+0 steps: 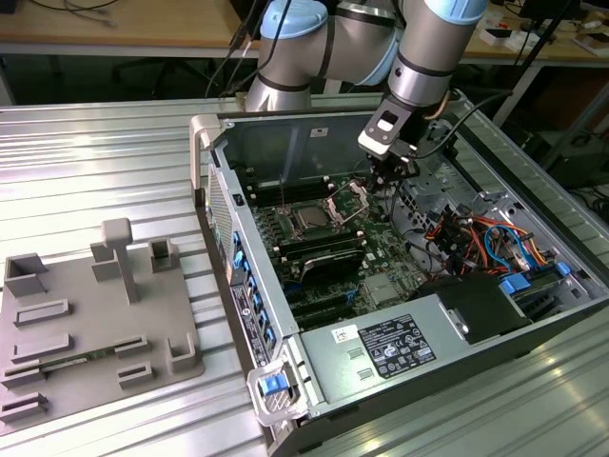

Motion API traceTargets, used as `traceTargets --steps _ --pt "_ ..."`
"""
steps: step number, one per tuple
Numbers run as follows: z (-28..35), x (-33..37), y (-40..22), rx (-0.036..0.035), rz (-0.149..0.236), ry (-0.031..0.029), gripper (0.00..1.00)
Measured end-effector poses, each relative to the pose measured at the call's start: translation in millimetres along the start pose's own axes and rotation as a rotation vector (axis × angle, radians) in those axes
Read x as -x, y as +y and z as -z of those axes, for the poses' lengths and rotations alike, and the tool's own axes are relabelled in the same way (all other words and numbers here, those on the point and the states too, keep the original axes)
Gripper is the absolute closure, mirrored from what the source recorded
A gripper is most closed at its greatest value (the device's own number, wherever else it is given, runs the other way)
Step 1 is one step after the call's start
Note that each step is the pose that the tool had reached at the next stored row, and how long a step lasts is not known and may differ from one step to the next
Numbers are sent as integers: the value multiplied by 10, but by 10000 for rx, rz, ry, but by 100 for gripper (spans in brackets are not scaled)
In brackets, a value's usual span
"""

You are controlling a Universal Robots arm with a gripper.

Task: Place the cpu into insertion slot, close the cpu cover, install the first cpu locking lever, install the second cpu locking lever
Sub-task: 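Close the cpu cover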

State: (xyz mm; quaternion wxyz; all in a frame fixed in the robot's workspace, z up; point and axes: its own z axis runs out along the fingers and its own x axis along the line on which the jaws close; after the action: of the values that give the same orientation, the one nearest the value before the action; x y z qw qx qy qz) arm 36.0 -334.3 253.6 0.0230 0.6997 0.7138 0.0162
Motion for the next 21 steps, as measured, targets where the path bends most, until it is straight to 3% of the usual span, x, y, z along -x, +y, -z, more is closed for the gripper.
traceTargets --steps 6,12,17,21 --pt "-100 -1 -16 0 3 25 89" --pt "-97 -3 -111 0 3 25 89" --pt "-96 -4 -123 0 6 28 89" --pt "-55 -3 -126 0 0 31 89"
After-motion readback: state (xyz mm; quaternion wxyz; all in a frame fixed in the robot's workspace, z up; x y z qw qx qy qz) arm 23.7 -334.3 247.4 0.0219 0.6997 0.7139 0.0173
